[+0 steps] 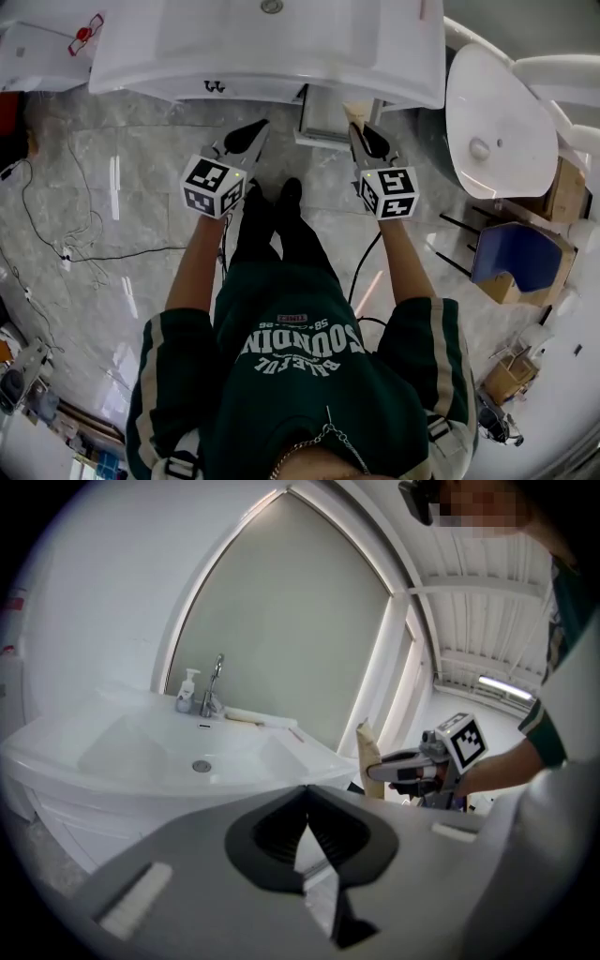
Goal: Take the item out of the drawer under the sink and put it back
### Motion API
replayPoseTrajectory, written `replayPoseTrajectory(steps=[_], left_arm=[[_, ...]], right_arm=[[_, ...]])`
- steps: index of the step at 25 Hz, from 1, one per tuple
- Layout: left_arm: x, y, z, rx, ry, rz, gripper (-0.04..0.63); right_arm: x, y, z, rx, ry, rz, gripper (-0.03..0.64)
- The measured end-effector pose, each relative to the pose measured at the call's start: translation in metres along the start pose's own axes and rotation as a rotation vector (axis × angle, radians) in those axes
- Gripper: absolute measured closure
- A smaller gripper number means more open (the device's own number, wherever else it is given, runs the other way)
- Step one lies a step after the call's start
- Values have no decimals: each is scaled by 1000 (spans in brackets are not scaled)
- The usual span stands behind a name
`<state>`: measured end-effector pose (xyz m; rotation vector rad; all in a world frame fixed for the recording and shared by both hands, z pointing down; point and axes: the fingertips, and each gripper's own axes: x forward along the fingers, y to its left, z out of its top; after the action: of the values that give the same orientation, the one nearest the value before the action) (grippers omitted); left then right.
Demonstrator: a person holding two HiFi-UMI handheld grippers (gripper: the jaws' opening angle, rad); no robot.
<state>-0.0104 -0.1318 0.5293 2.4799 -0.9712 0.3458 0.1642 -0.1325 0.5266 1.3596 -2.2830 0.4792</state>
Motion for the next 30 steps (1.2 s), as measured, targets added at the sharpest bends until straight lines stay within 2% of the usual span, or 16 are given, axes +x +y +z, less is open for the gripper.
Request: replayPoseTrajectory(steps=[5, 18, 25, 30], left_arm=[[11, 1, -19, -21, 13, -6, 546], [23, 11, -77, -95, 40, 24, 545], [19, 21, -101, -135, 42, 56, 545], [15, 24, -122, -169, 63, 74, 546]], right_arm=[[20, -6, -34, -83, 77, 3, 577], [105, -20, -131, -217, 267, 59, 577], [154, -41, -181, -245, 400, 73, 577], [182, -66, -217, -214, 503, 37, 577]])
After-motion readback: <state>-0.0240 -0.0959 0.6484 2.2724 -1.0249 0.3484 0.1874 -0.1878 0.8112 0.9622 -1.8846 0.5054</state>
